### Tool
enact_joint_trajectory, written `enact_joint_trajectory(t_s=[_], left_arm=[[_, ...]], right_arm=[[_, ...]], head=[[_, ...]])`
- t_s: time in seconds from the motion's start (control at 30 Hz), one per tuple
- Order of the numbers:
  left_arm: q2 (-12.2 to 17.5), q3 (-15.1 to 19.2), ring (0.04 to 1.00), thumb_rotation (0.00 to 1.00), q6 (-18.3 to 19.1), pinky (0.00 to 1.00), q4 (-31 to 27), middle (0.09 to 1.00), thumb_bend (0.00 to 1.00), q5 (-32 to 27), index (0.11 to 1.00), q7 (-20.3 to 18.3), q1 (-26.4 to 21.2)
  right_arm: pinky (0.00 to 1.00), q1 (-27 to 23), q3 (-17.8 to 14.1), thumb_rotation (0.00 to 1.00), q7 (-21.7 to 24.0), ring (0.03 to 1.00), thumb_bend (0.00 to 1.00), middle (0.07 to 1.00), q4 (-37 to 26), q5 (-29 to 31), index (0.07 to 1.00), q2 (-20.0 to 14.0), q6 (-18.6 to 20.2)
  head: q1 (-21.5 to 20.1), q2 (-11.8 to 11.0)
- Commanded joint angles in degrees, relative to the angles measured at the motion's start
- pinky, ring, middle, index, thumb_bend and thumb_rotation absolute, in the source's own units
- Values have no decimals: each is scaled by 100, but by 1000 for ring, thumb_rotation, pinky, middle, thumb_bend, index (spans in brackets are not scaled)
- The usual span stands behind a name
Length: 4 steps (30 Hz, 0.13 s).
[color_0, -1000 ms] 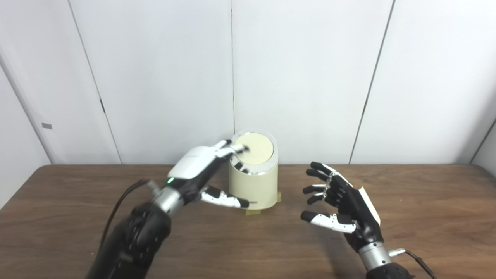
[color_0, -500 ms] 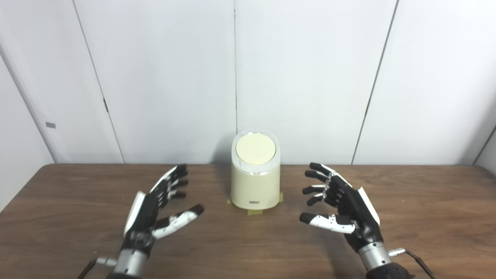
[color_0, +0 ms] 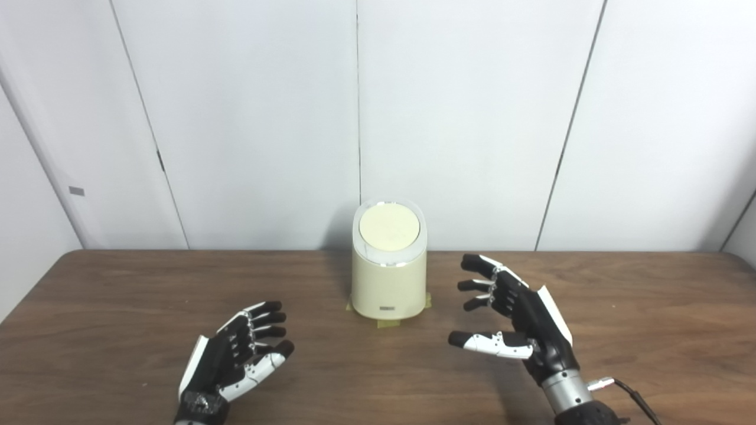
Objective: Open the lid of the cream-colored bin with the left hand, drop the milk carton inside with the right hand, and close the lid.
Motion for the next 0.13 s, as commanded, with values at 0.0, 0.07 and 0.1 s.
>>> enact_joint_trajectory(t_s=[0.0, 0.07, 0.1], left_arm=[[74, 5, 735, 286, -85, 582, -118, 778, 709, -91, 801, -14, -164], [66, 8, 756, 267, -120, 604, -101, 798, 696, -103, 824, -15, -159], [64, 8, 762, 263, -143, 613, -93, 805, 693, -98, 833, -12, -156]], right_arm=[[601, -129, 12, 201, -32, 733, 792, 833, -172, 4, 801, 14, -261], [595, -121, 34, 203, -38, 728, 797, 830, -227, -10, 803, 40, -226], [594, -123, 40, 203, -39, 729, 800, 829, -232, -16, 803, 45, -221]], head=[[-42, 10], [-85, 22], [-88, 21]])
